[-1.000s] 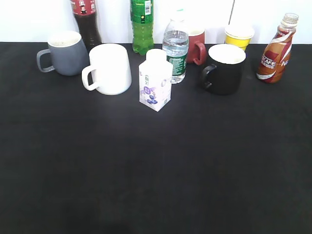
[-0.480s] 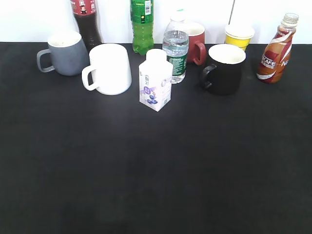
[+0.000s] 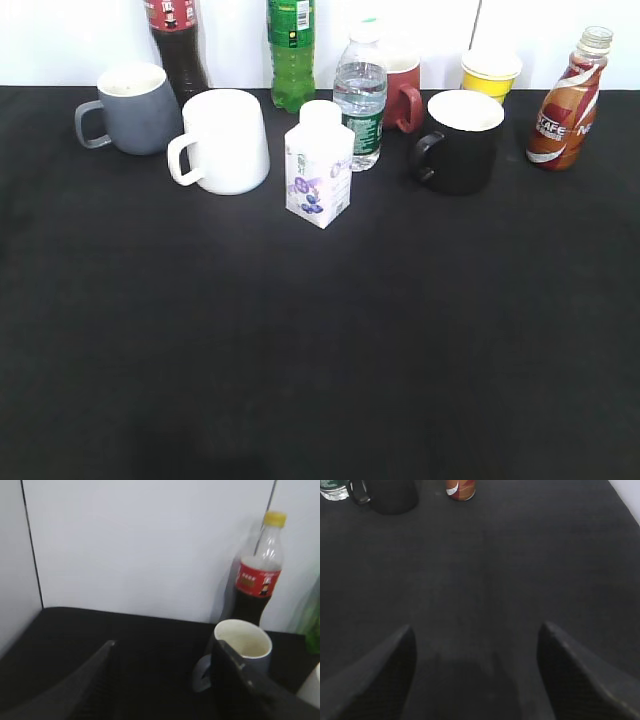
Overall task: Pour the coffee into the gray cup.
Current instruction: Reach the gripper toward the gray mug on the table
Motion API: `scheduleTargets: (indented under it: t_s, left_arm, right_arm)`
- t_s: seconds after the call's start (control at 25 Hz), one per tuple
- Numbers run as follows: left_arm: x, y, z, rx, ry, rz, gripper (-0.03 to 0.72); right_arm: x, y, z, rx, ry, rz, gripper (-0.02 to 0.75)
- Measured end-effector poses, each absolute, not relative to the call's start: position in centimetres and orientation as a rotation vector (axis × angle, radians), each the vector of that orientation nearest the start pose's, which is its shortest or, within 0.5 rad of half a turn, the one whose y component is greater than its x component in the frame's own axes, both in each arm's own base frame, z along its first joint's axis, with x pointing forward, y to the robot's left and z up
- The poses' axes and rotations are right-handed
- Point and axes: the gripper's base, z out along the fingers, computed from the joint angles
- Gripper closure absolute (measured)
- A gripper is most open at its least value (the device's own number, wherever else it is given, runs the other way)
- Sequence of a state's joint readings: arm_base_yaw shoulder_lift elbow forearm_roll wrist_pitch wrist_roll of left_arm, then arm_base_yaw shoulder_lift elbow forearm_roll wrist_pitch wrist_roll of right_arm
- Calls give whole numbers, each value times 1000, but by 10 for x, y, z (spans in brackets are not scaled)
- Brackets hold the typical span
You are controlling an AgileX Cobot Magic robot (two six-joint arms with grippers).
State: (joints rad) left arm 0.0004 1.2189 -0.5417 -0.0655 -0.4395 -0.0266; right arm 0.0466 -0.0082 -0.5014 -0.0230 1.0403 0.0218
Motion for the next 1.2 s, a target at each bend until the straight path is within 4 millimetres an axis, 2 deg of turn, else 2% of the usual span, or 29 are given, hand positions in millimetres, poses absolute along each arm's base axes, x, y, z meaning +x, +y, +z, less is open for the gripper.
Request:
scheduleTargets:
  t_s: [0.12, 0.16, 0.32, 0.4, 0.56, 0.76, 1.0, 1.04, 1.16, 1.2]
  left_arm:
    - [274, 3, 237, -78, 1712, -25, 262]
    - [282, 0, 226, -23, 1715, -20, 264]
    - [299, -8, 183, 108, 1761, -37, 273]
    - [307, -10, 170, 140, 1770, -48, 274]
    - [339, -24, 146, 231, 1797, -87, 276]
    - [385, -25, 134, 190, 1820, -70, 284]
    - [428, -22, 120, 128, 1813, -56, 393]
    - [434, -23, 119, 125, 1804, -55, 429]
    - [440, -23, 117, 123, 1790, -54, 608]
    - [440, -23, 117, 132, 1789, -54, 608]
  right_arm:
    - [-5, -2, 279, -24, 2014, 16, 150]
    - [-5, -2, 279, -24, 2014, 16, 150]
    - [-5, -2, 279, -24, 2014, 16, 150]
    - [-5, -2, 279, -24, 2014, 16, 150]
    - [-5, -2, 279, -24, 2014, 16, 150]
    - [-5, -2, 279, -24, 2014, 16, 150]
    - [-5, -2, 279, -24, 2014, 16, 150]
    - [-5, -2, 279, -24, 2014, 16, 150]
    - [-5, -2, 279, -24, 2014, 16, 150]
    - [-5, -2, 279, -24, 2014, 16, 150]
